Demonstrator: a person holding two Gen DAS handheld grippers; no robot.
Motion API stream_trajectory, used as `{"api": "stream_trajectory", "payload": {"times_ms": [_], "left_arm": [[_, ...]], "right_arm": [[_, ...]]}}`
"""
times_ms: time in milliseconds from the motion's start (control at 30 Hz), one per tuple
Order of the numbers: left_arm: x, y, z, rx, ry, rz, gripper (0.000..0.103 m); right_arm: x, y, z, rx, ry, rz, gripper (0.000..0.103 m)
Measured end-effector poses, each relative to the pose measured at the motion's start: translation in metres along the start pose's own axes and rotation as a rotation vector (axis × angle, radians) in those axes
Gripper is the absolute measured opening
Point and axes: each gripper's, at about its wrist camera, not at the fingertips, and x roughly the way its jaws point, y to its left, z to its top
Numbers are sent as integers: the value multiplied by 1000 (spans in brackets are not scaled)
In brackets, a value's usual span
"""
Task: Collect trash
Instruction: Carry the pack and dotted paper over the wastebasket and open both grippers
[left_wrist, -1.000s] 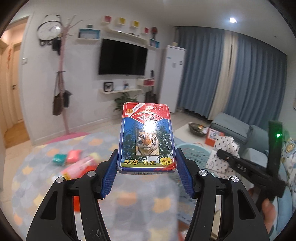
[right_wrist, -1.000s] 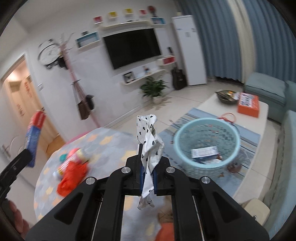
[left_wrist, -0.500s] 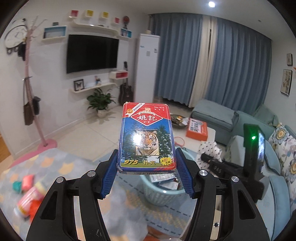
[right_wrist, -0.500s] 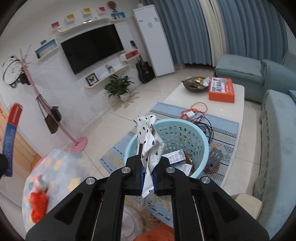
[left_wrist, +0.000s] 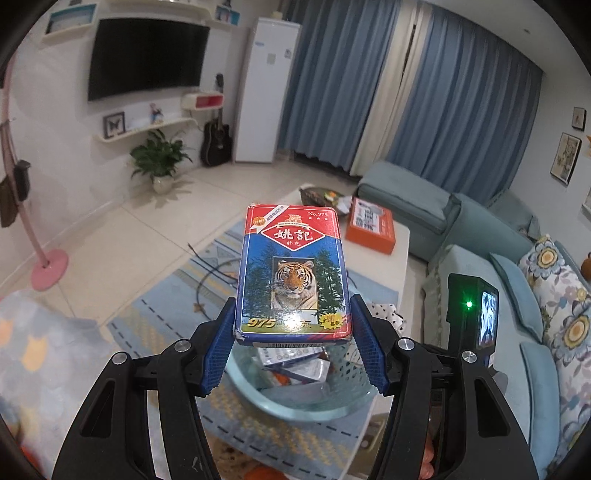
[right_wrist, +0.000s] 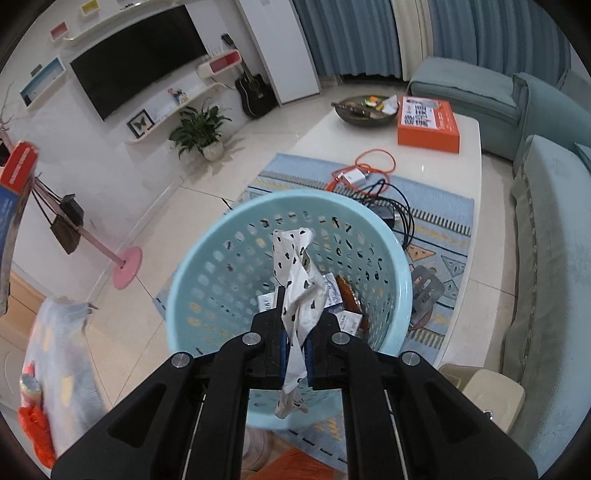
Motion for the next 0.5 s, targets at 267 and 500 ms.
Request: {"api": "stream_trajectory", "payload": {"times_ms": [267,500], "left_arm": [[66,3,-8,58,86,-3,58],[97,12,-8,5,125,-39,59]], "right_arm": [[41,-20,1,33,76,16,14],[46,-34,-5,57,73,2,51]]}}
